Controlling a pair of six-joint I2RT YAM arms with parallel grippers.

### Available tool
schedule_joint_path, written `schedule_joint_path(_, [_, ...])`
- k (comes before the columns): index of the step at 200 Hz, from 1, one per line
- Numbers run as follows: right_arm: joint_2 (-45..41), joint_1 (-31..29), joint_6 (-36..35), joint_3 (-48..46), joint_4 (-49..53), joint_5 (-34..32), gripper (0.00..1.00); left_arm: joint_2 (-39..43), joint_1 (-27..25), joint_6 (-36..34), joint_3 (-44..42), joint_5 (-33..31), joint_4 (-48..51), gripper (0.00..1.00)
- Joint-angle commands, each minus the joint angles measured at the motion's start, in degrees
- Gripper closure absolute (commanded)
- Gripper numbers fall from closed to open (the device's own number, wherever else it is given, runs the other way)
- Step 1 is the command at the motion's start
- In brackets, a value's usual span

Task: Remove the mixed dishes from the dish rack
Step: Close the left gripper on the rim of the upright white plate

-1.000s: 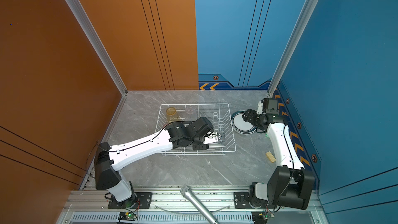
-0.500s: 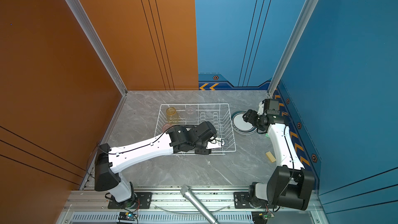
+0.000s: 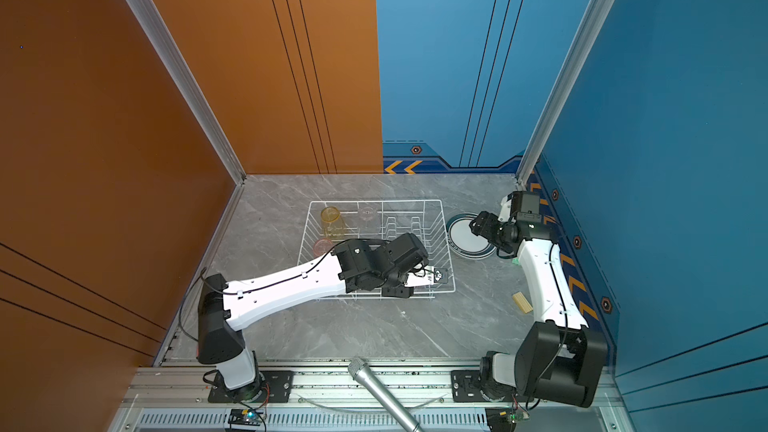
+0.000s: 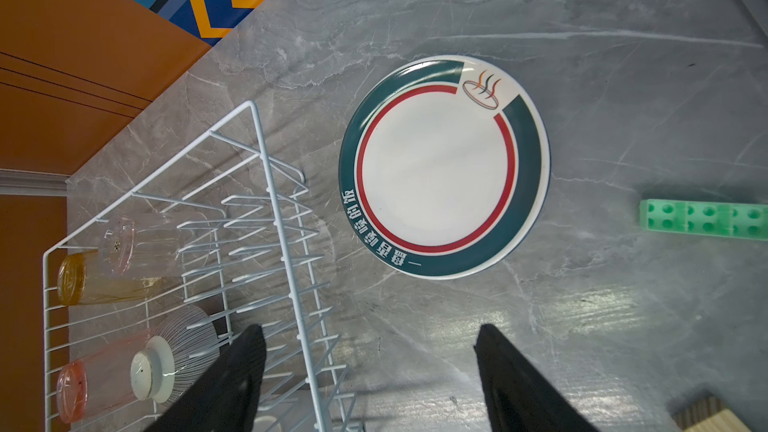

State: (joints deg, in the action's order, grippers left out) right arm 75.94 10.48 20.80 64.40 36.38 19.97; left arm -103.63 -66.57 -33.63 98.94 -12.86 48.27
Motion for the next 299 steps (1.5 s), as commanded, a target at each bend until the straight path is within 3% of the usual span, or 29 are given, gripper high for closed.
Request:
schedule_joint_path(1, [-1.6, 0.8, -0.3, -0.9, -1.1, 1.1, 0.22, -1.9, -0.2, 0.1, 3.1, 0.3, 4.1, 0.47])
schedule_joint_path(66, [-1.6, 2.0, -0.6, -1.5, -1.5, 2.0, 0.22, -5.5, 0.1, 1.8, 6.2, -2.5, 7.8, 0.47])
schedule_joint_path(128, [-1.8, 3.0, -0.8, -1.8, -1.6, 2.5, 0.22, -8.8, 1.6, 3.7, 9.0, -1.2, 10.1, 0.53])
schedule_joint_path(234, [-1.4, 3.3, -0.7, -2.2, -2.0, 2.9, 0.22, -10.7, 3.4, 4.5, 9.9, -1.0, 11.0, 0.64])
schedule_joint_path(299, [-1.6, 3.5, -0.8, -2.5, -2.0, 2.9, 0.22, -11.4, 3.9, 4.7, 10.7, -1.8, 11.0, 0.77])
